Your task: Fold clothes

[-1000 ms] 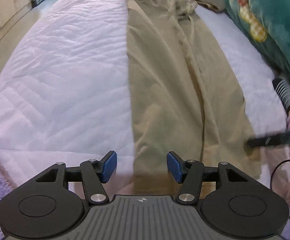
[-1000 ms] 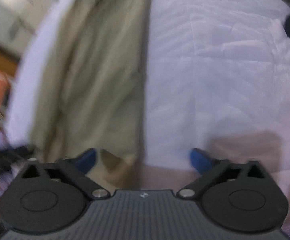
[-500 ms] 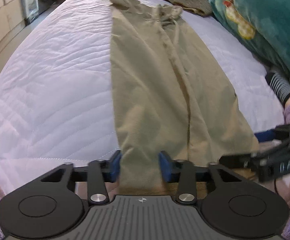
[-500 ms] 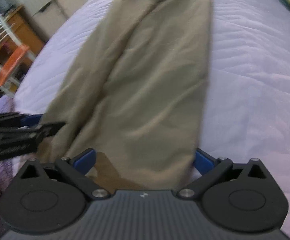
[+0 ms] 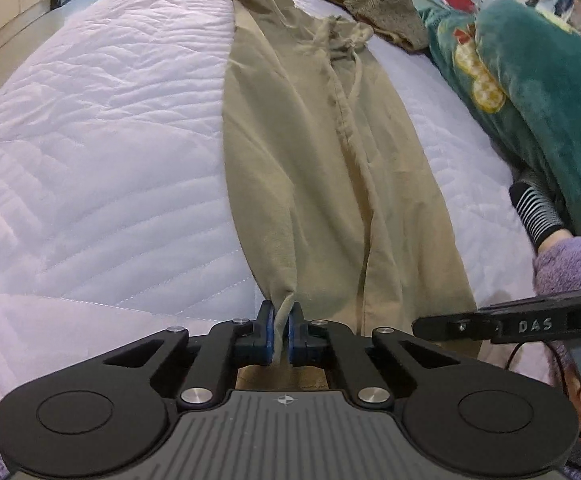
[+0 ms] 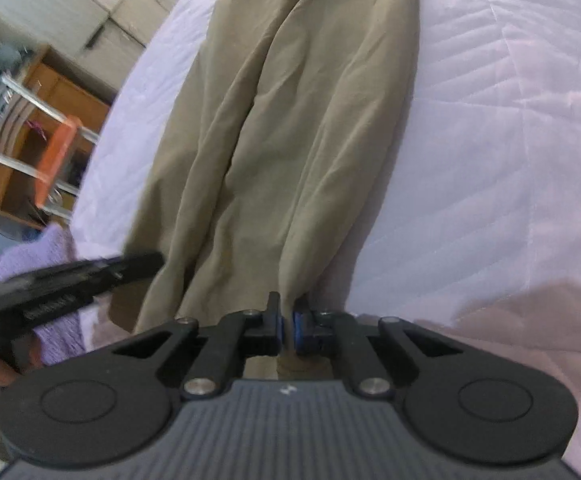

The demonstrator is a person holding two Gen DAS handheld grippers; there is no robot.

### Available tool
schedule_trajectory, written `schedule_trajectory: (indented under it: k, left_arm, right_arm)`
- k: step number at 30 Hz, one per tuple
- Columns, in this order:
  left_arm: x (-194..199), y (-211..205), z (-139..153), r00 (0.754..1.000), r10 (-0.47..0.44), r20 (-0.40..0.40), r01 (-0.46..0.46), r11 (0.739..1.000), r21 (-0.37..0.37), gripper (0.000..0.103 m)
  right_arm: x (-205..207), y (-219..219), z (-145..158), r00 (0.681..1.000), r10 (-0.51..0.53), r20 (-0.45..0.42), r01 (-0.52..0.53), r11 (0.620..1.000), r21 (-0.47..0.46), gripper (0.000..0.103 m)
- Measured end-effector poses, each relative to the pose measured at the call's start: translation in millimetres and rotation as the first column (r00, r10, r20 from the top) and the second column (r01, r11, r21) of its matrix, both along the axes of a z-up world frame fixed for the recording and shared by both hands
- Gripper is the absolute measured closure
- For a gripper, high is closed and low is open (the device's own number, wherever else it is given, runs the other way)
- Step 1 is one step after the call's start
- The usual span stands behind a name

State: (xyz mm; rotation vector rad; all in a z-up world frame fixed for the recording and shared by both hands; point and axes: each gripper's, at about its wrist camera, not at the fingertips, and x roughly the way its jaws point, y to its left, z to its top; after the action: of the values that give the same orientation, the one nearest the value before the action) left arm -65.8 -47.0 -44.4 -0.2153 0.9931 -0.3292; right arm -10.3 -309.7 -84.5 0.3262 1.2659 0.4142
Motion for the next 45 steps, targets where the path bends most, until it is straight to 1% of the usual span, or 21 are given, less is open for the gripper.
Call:
schedule_trajectory:
  k: [5,9,13,15,17,19,20,22,24,25,27,28,30,33,35,38,40,42,43,44,45]
  left_arm:
    - [-7.4,8.6,18.1,1.0,0.012,-0.007,-0.012,1.0,-0.007,0.099]
    - [-25.1,23.7,29.9,0.999,-0.022,-0.046,0.023,1.0,0.008,0.1]
    - [-34.6,37.5,30.6,0.997,-0.027,-0.073,0.03,0.999,0.039,0.1]
    - [-32.0,42.4,37.5,0.999,-0.017,-0.047,0.019,0.999,0.043,0.099]
    - [-25.6,45.0,50.0,1.0,0.005,0.01,-0.005,0.999,0.041,0.098]
    - [-10.3,41.7,66.9,0.997,0.016,0.081,-0.018,1.0,0.026,0.098]
    - [-0.5,38.1,74.3,0.993,0.019,0.115,-0.021,1.0,0.01,0.098]
    - [24.6,24.8,83.3,0.985,0.01,0.17,-0.01,1.0,-0.002,0.092]
    - [52.0,5.7,85.3,0.977,0.0,0.211,-0.004,1.0,0.019,0.089]
    - [64.6,-4.1,83.6,0.975,0.002,0.223,-0.009,0.999,0.031,0.089]
    - [87.3,-21.4,77.3,0.972,0.01,0.234,-0.016,1.0,0.024,0.082]
    - [96.6,-29.7,73.0,0.974,0.013,0.226,-0.016,1.0,0.011,0.079]
    - [111.3,-44.6,61.7,0.979,0.018,0.205,-0.014,1.0,-0.019,0.061]
    - [120.2,-71.4,44.7,0.981,-0.027,0.191,0.029,1.0,-0.011,0.057]
    - [121.6,-85.7,33.3,0.982,-0.06,0.179,0.06,0.998,0.009,0.054]
    - [120.8,-92.5,11.7,0.988,-0.084,0.132,0.082,0.996,0.024,0.054]
    - [121.5,-94.3,-3.2,0.99,-0.1,0.098,0.099,0.995,0.015,0.052]
    - [116.9,-95.1,-10.4,0.983,-0.126,0.132,0.124,0.992,0.021,0.048]
    - [115.0,-96.1,-12.4,0.98,-0.138,0.145,0.135,0.99,0.029,0.046]
    - [113.8,-97.9,-12.6,0.977,-0.15,0.154,0.146,0.988,0.042,0.043]
    - [112.5,-99.6,-12.8,0.973,-0.163,0.163,0.156,0.986,0.054,0.042]
  right_arm:
    - [-5.2,2.7,12.1,0.995,0.081,-0.059,-0.088,0.99,-0.114,0.097]
    - [-20.0,2.9,12.2,0.973,0.176,-0.151,-0.198,0.97,-0.141,0.096]
    - [-25.5,-5.6,-4.6,0.94,0.195,-0.28,-0.239,0.962,-0.13,0.096]
    - [-18.4,-10.9,10.9,0.958,0.185,-0.218,-0.217,0.967,-0.134,0.095]
    - [-10.9,-16.3,27.4,0.974,0.172,-0.149,-0.193,0.972,-0.136,0.091]
    - [9.3,-21.4,57.9,0.991,0.132,-0.017,-0.133,0.984,-0.117,0.07]
    - [24.3,-24.3,72.8,0.995,0.093,0.048,-0.088,0.992,-0.096,0.048]
    - [61.7,-26.2,98.2,0.984,0.02,0.179,-0.011,0.999,-0.051,0.03]
    - [105.8,-23.9,112.0,0.965,-0.061,0.255,0.065,0.998,-0.007,0.018]
    - [128.9,-22.9,116.4,0.954,-0.109,0.281,0.107,0.994,0.022,0.014]
    - [172.7,-28.6,113.3,0.939,-0.204,0.278,0.182,0.978,0.105,0.007]
    - [192.4,-36.5,108.8,0.933,-0.242,0.266,0.212,0.968,0.137,0.006]
    - [228.8,-41.6,95.7,0.923,-0.308,0.233,0.267,0.945,0.189,0.004]
    - [278.5,-29.2,69.7,0.906,-0.388,0.169,0.343,0.907,0.246,0.004]
    - [297.7,-30.5,58.9,0.893,-0.417,0.168,0.366,0.892,0.267,0.004]
    - [328.6,-28.2,35.0,0.892,-0.439,0.108,0.393,0.87,0.298,0.004]
    - [337.2,-23.8,24.1,0.895,-0.439,0.08,0.396,0.865,0.307,0.004]
    - [345.3,-19.3,13.4,0.898,-0.437,0.054,0.4,0.861,0.314,0.004]
    - [349.1,-17.4,8.2,0.898,-0.436,0.055,0.403,0.867,0.294,0.004]
    - [348.8,-14.5,6.9,0.901,-0.424,0.087,0.389,0.881,0.269,0.009]
    - [348.2,-11.5,6.0,0.904,-0.41,0.122,0.373,0.895,0.242,0.018]
